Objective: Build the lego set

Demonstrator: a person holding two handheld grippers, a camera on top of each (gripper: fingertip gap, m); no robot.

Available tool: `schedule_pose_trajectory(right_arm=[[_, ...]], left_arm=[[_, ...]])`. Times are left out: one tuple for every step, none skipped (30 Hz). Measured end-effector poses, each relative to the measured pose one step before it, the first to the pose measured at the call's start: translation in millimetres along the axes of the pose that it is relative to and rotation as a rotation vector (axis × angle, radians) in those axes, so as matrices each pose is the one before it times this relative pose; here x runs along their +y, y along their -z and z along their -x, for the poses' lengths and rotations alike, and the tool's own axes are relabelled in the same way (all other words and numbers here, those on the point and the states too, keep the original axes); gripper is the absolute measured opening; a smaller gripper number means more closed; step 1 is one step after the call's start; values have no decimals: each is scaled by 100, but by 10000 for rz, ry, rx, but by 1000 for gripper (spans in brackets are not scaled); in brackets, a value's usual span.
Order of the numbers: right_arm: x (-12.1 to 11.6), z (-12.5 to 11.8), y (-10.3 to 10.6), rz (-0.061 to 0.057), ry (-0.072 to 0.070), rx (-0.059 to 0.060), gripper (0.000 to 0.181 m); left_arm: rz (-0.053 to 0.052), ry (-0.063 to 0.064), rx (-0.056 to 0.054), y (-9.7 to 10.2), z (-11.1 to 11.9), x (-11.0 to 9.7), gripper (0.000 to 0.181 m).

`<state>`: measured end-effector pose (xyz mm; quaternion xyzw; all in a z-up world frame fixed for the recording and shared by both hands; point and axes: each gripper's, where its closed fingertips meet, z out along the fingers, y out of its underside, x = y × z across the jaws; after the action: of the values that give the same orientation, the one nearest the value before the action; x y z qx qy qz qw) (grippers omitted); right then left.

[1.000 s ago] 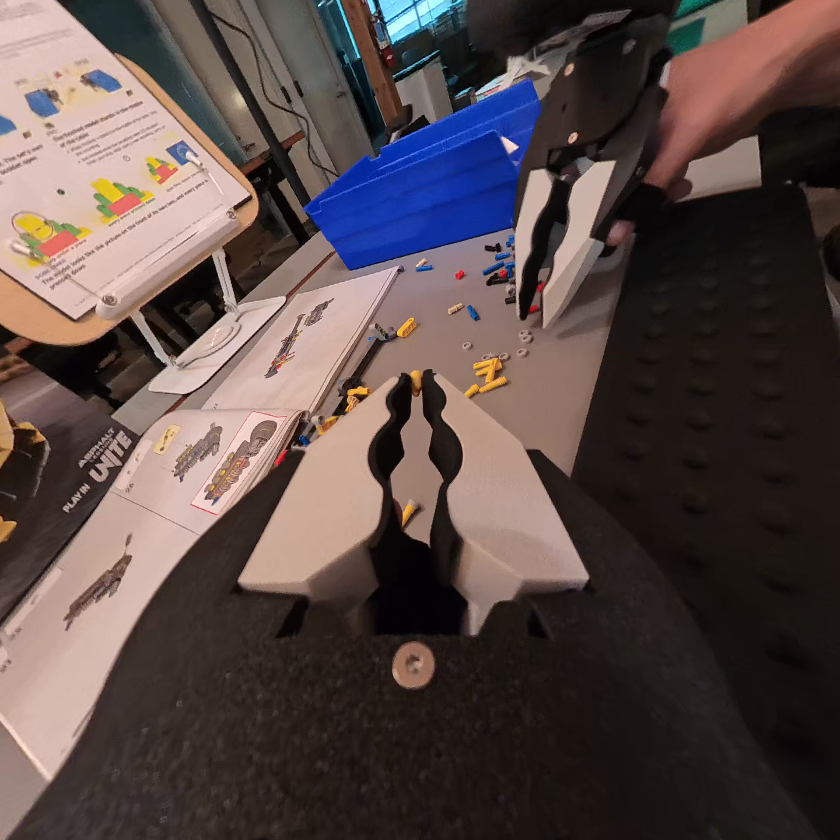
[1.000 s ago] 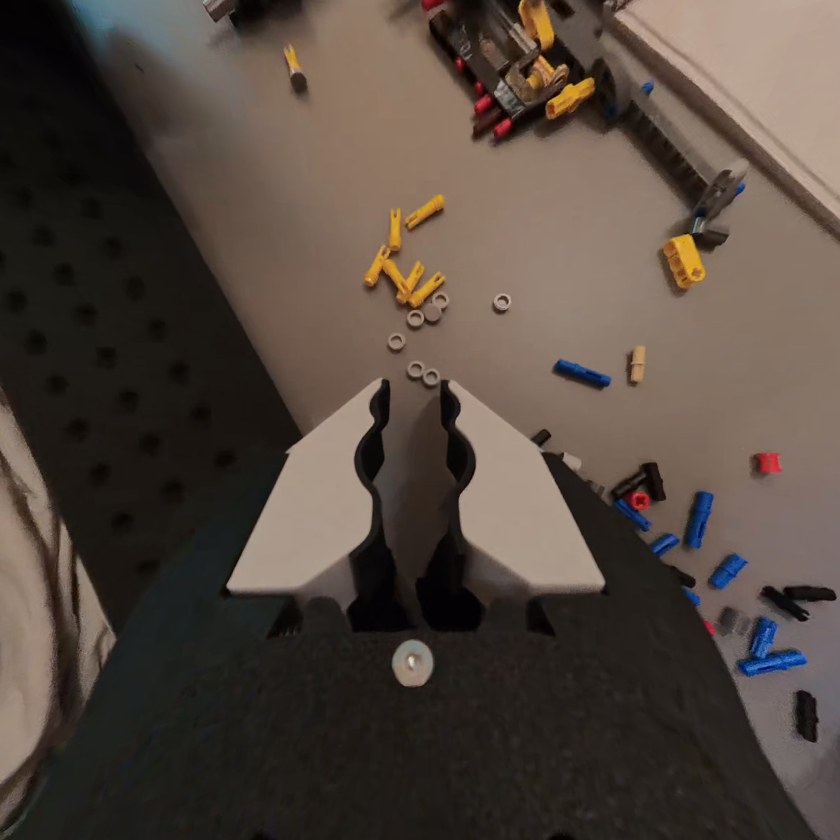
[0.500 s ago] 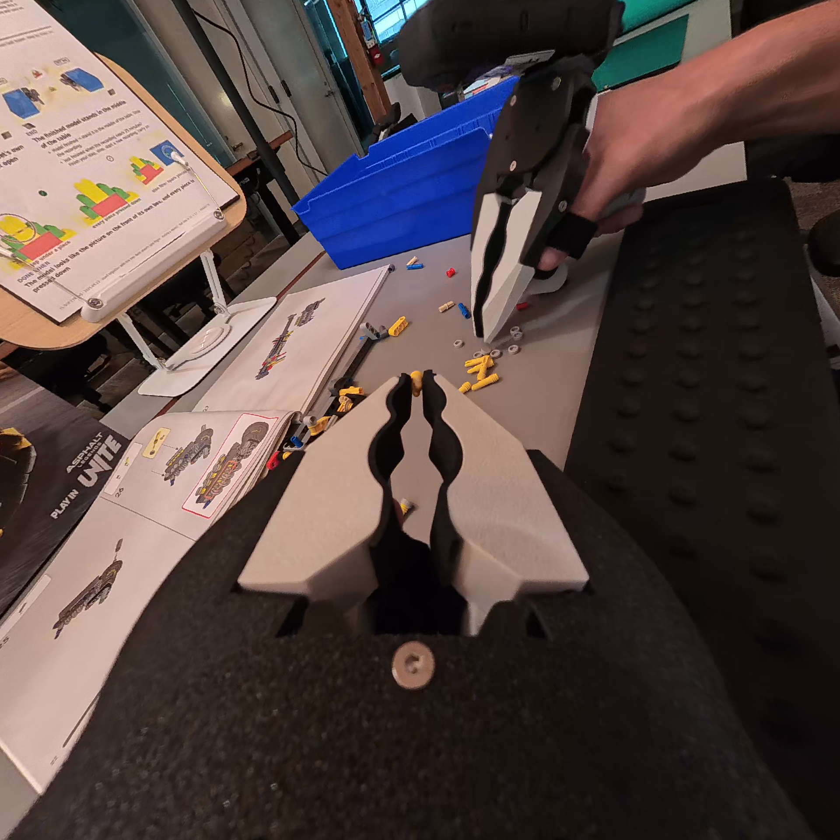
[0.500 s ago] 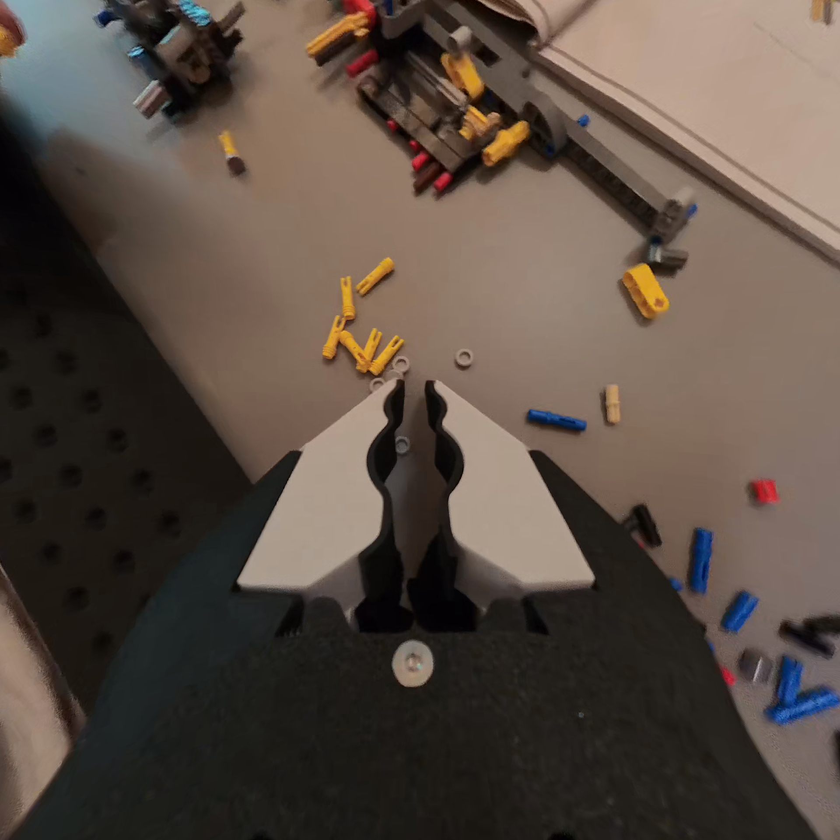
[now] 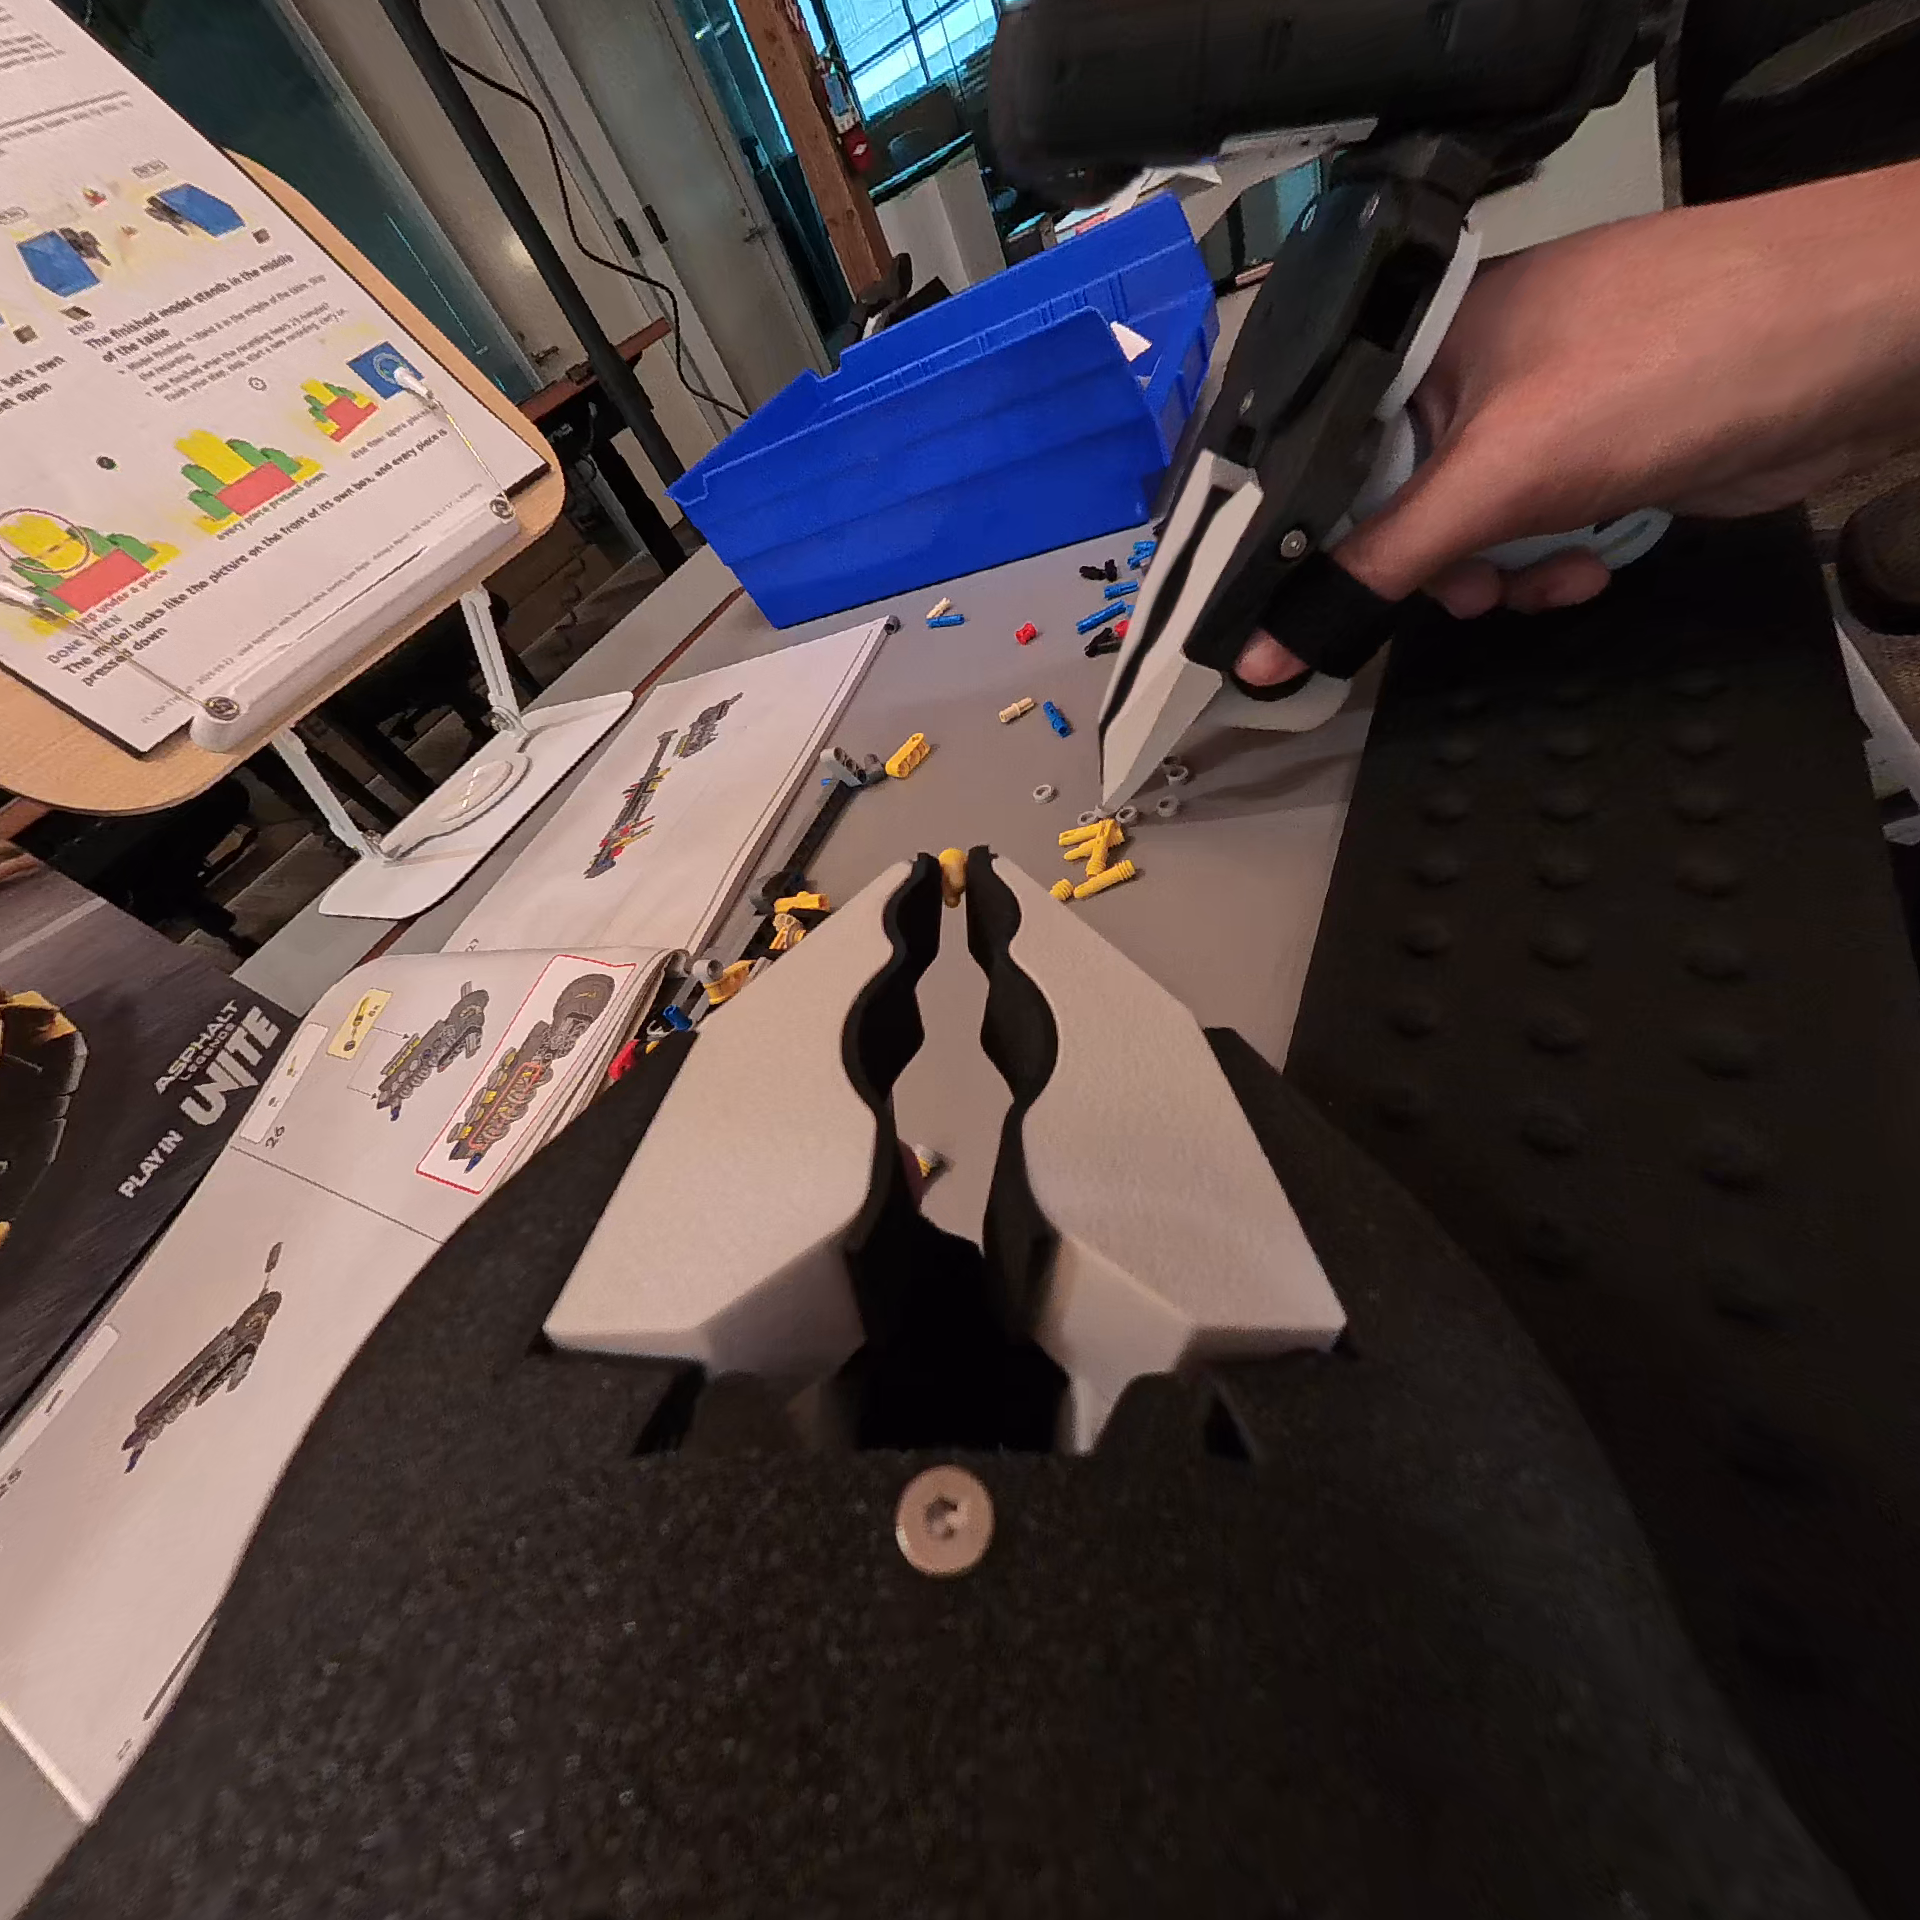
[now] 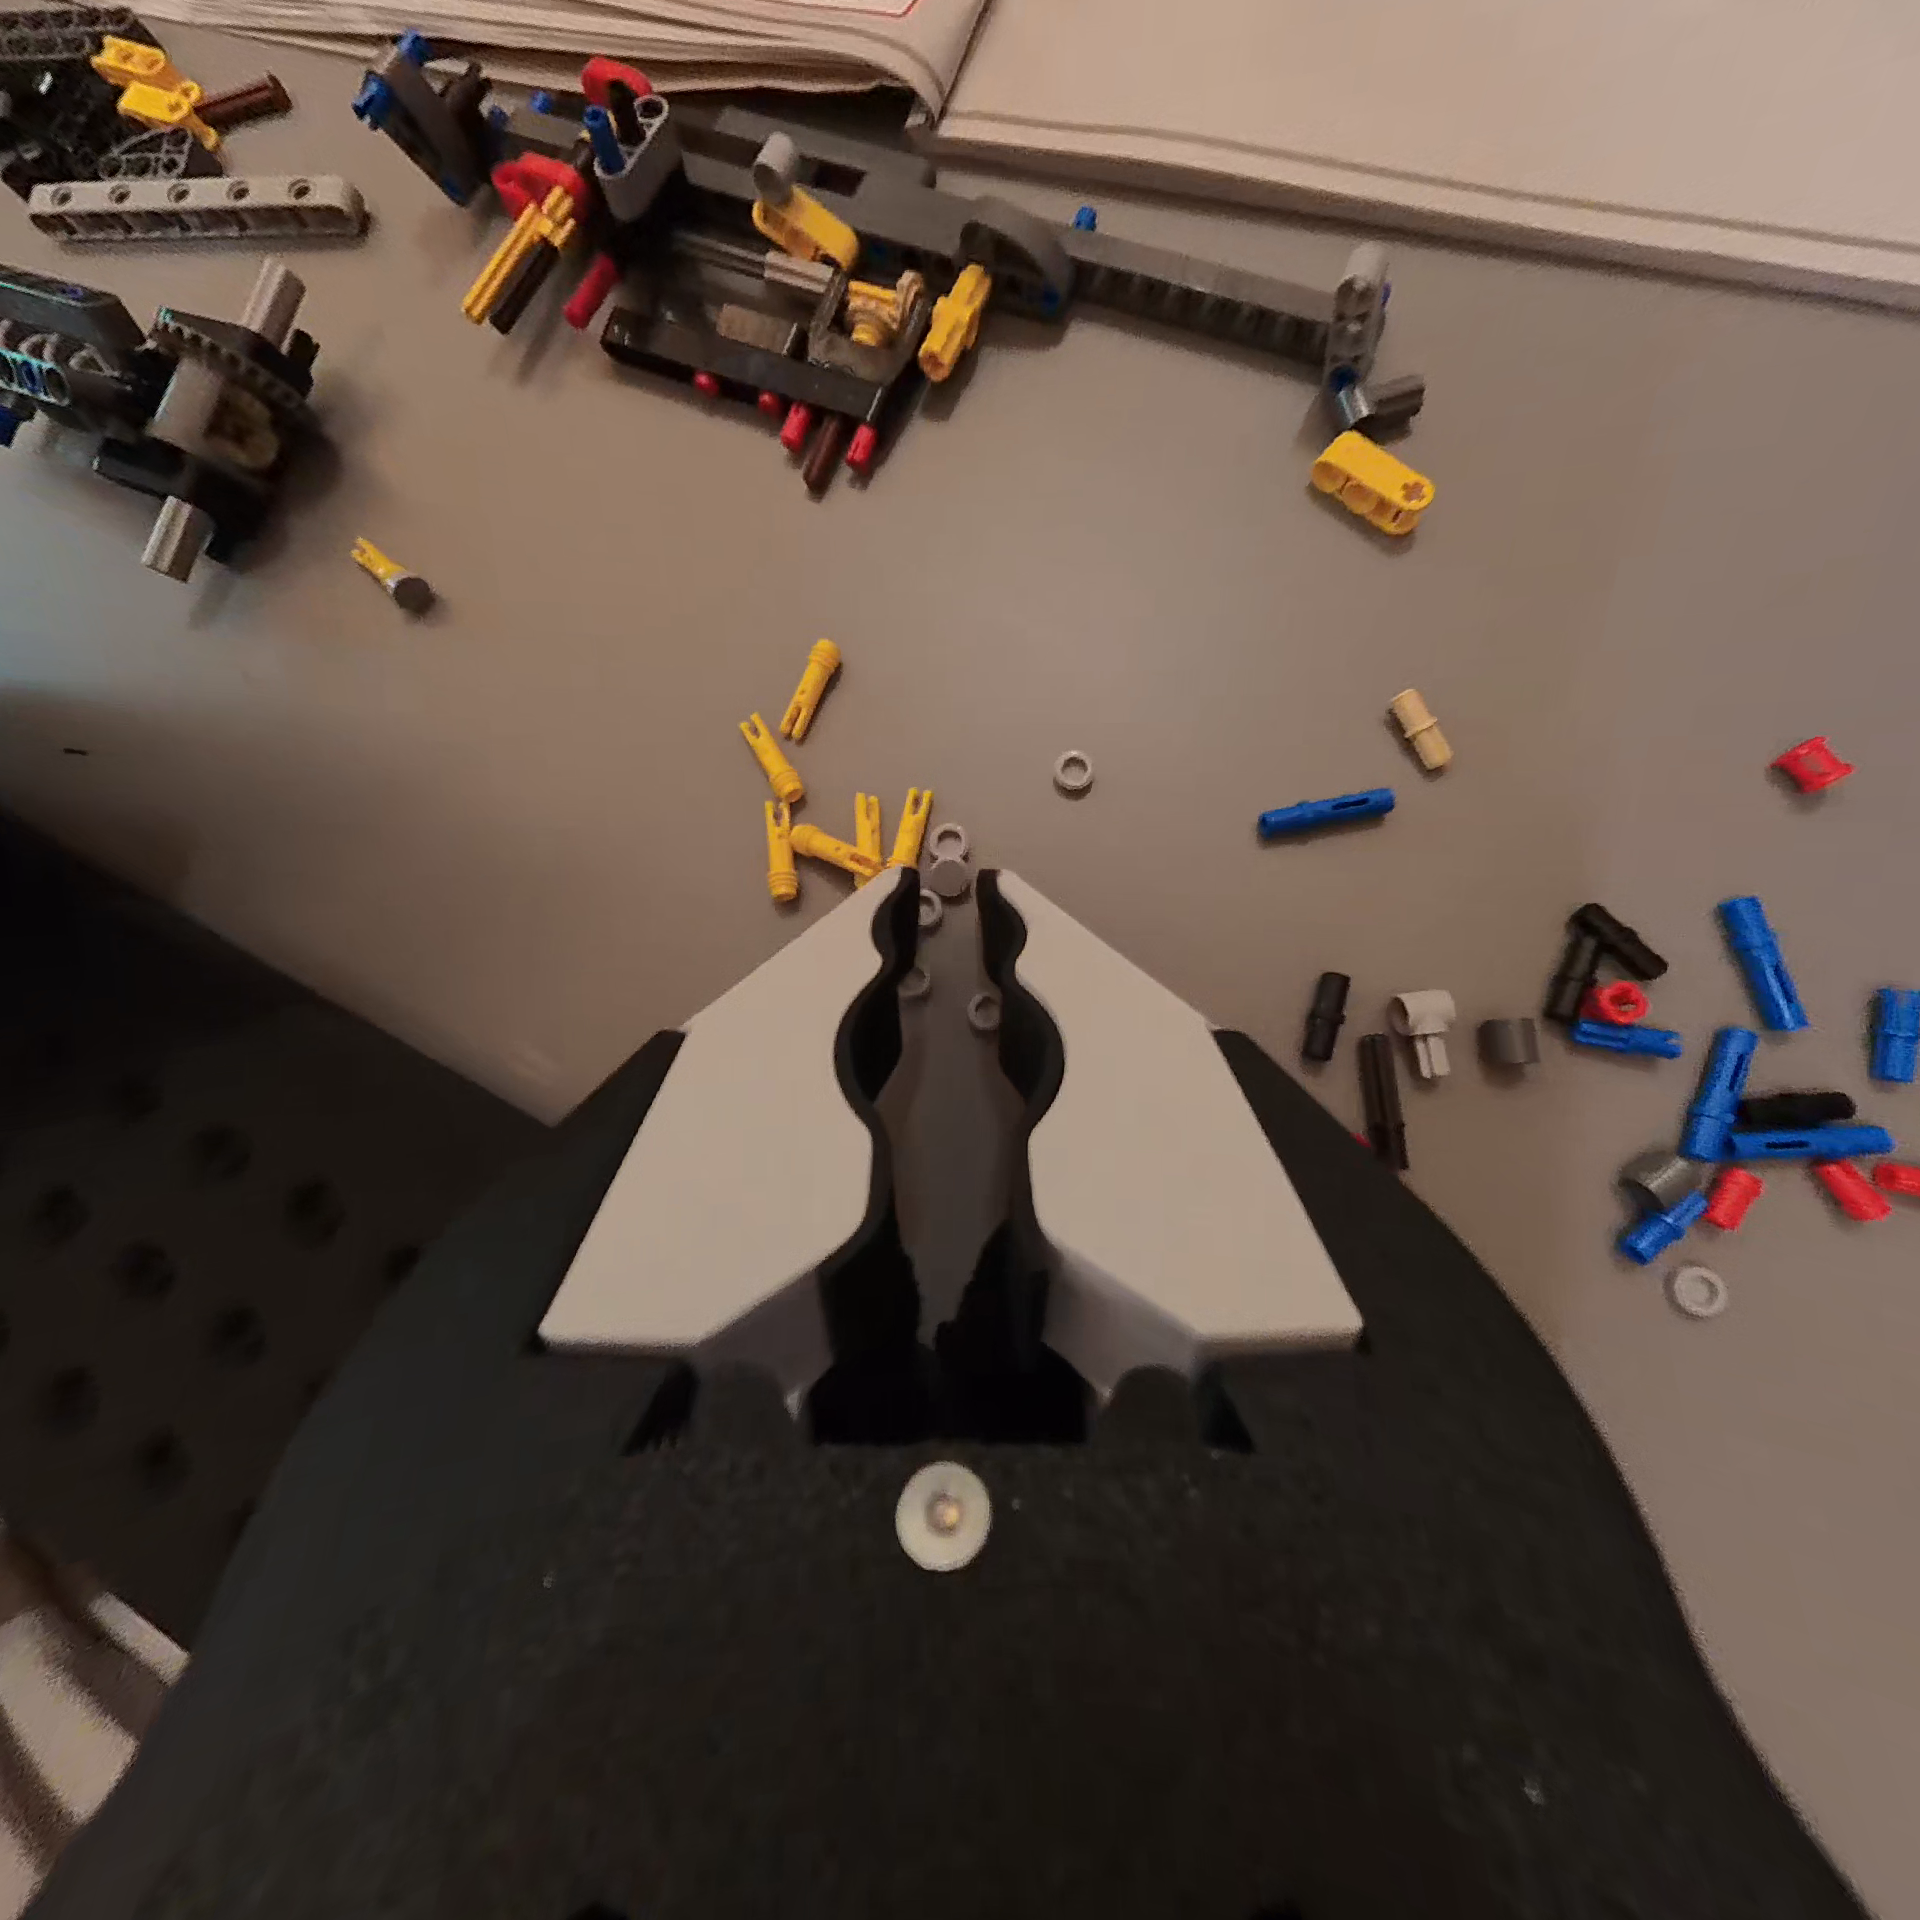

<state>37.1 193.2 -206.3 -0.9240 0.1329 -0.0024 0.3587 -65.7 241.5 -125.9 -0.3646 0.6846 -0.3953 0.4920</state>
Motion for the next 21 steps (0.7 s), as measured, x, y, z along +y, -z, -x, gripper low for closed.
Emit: schedule_pose_trajectory(right_arm=[[-115, -72, 15, -41, 14, 37, 11], [18, -67, -72, 40, 25, 28, 10], [208, 48, -163, 156, -2, -55, 10], [168, 67, -133, 131, 5, -46, 11], [15, 23, -46, 25, 46, 5, 10], [-54, 5, 13, -22, 33, 12, 10], [9, 14, -44, 27, 8, -19, 10], [-22, 62, -45, 6, -6, -55, 10], [-38, -31, -14, 3, -14, -7, 10], [-42, -36, -23, -2, -30, -25, 10], [-11, 6, -41, 13, -32, -61, 9], [5, -47, -36, 28, -25, -19, 9], [-25, -20, -28, 5, -14, -22, 9], [11, 32, -42, 29, 11, -35, 9], [-4, 78, -27, 16, 29, -49, 6], [-3, 36, 2, 6, 36, -12, 6], [-26, 16, 25, -27, 32, -2, 4], [25, 3, 39, -11, 14, -11, 2], [15, 39, 21, -3, -6, -59, 1], [-20, 18, 67, -46, -21, -51, 0], [-23, 63, 66, -34, 24, -72, 0]], left_arm=[[7, 10, 5, -22, 3, 11, 4], [16, -7, 3, -25, -17, 28, 4], [23, -17, 10, -34, -29, 42, 4], [23, -23, -9, -13, 0, 35, 4], [4, -17, -18, -5, 12, 15, 4], [1, 4, -2, -7, 11, 5, 4], [13, 17, 5, -6, 4, 25, 4], [15, 10, -4, -17, 15, 21, 4], [-1, -4, -2, -10, 8, -2, 4], [-3, -11, 9, -8, -27, -4, 4], [12, -15, 10, -20, -33, 20, 4], [16, -20, 1, -17, -17, 26, 4], [5, -15, 2, -6, -26, 13, 4], [-1, -6, 6, 7, -16, -5, 4], [-5, 1, 1, 8, 4, -1, 4], [-11, 8, 0, 6, 5, -19, 4], [-13, 11, 2, 18, 10, -25, 4], [-8, 12, 6, 7, -2, -2, 4], [-2, 10, 4, 4, 9, -4, 4], [-7, 6, -1, 9, 8, -13, 4], [0, 6, 3, -8, 4, 3, 4]])
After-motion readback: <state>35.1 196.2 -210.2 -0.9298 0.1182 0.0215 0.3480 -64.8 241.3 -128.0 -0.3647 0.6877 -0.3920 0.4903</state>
